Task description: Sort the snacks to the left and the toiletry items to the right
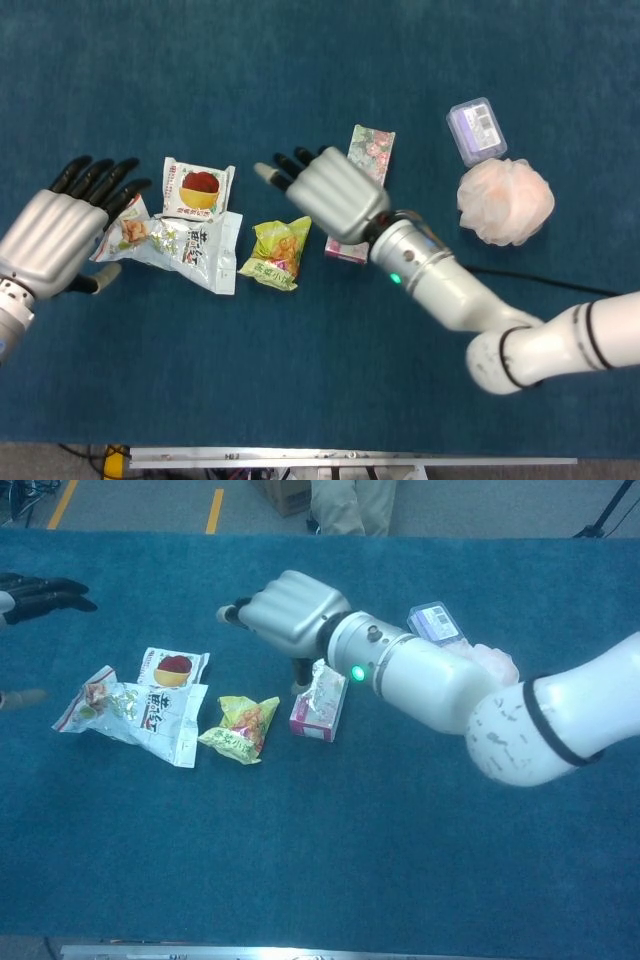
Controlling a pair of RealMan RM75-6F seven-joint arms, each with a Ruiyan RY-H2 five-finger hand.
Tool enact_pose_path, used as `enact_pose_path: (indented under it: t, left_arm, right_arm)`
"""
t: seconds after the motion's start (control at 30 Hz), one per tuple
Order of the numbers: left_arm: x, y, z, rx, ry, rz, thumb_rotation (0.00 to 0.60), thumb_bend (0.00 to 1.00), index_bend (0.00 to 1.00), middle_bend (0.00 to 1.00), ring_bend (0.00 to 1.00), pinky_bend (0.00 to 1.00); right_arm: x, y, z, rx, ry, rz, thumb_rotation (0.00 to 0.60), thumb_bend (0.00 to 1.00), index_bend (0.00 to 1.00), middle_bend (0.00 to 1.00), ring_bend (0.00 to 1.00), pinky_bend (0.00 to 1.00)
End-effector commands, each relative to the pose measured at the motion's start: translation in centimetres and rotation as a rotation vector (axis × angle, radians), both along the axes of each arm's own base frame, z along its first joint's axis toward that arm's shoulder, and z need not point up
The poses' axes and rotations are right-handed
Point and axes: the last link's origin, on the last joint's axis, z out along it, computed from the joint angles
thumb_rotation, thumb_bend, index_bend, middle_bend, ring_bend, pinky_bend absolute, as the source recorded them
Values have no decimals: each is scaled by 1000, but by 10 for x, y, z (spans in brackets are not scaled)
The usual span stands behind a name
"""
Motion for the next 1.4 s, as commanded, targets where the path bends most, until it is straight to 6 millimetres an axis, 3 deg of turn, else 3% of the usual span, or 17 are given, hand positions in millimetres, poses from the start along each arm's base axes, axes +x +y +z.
enact_pose_path:
  t: [0.03,0.3,0.77,1.07,1.4]
  left_arm:
    - [0,0,-1,-1,0,-1,600,272,80,0,0,10]
    - [-3,0,-2,-6,0,7,600,272,80,0,0,10]
    - [-9,2,0,-1,4,30,600,271,80,0,0,10]
    - [-10,1,1,2,2,31,600,272,80,0,0,10]
    - [-8,1,-4,-14,1,21,600,272,80,0,0,10]
  right_arm:
    - [-15,-2,5,39,61,-18,599,0,44,264,223,395]
    - [-29,-12,4,84,106,-64,551,0,76,293,223,384]
    - [-18,-25,-19,169,65,-149,493,0,87,301,231,366]
    - [-26,-28,-11,194,93,-187,424,0,87,323,352,352]
    - [-59,-16,7,217,160,-216,416,0,86,341,406,352]
